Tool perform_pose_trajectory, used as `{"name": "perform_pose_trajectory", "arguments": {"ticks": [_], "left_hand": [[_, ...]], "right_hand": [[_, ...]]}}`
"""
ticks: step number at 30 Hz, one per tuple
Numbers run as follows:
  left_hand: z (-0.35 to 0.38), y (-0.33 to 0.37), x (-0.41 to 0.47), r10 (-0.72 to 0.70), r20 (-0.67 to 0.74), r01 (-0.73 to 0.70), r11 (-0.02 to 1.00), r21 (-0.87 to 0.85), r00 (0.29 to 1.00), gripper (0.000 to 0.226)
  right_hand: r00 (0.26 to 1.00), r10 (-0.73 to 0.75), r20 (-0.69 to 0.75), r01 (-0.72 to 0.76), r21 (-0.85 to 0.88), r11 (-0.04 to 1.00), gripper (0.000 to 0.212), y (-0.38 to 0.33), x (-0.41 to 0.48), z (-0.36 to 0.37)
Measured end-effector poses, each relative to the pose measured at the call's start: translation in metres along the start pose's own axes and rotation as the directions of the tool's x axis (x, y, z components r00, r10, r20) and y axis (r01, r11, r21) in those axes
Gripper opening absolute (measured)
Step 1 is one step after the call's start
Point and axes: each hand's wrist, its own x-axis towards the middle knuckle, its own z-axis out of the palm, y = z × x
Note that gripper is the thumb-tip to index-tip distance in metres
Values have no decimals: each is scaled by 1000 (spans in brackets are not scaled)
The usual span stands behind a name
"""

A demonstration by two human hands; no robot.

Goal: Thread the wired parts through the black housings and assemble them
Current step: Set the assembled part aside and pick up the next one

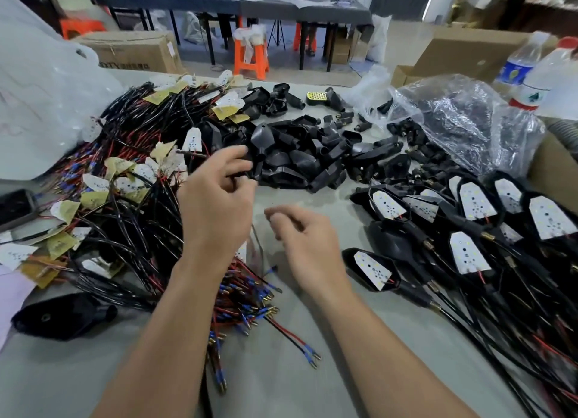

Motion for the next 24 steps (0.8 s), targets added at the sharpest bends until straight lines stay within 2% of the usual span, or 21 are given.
{"name": "perform_pose_trajectory", "arguments": {"ticks": [2,3,6,10,13,15,17,18,20,21,24], "left_hand": [[8,9,-9,75,147,-60,993,-104,986,41],[12,13,-14,113,225,-85,988,-128,968,43],[19,19,-23,153,410,-83,979,-184,899,56],[22,22,-24,179,515,-65,971,-231,838,65],[21,20,-21,185,589,79,916,-394,787,63],[22,18,-20,205,648,154,878,-453,734,61],[25,17,-20,210,698,197,869,-454,684,56],[27,17,-20,175,707,230,869,-438,685,48],[29,15,-19,39,661,295,874,-386,749,30],[29,13,-18,-35,624,324,877,-356,780,29],[27,3,-13,-196,550,413,859,-303,812,25]], "right_hand": [[994,55,96,-80,279,957,29,-4,2,-8],[989,35,146,-82,330,940,25,-5,2,-12],[981,-44,189,-16,308,951,15,-3,4,-23],[963,-63,263,-78,493,867,24,-6,3,-34],[952,-89,293,-117,615,780,15,-9,2,-37],[970,-73,232,-110,684,721,15,-10,4,-40],[992,-76,105,-12,662,749,20,-12,7,-47],[995,-90,33,49,631,774,21,-12,9,-51],[991,-90,-102,133,575,808,23,-13,11,-60],[983,-79,-167,159,549,820,23,-14,13,-65],[954,-65,-294,207,483,851,21,-15,14,-74]]}}
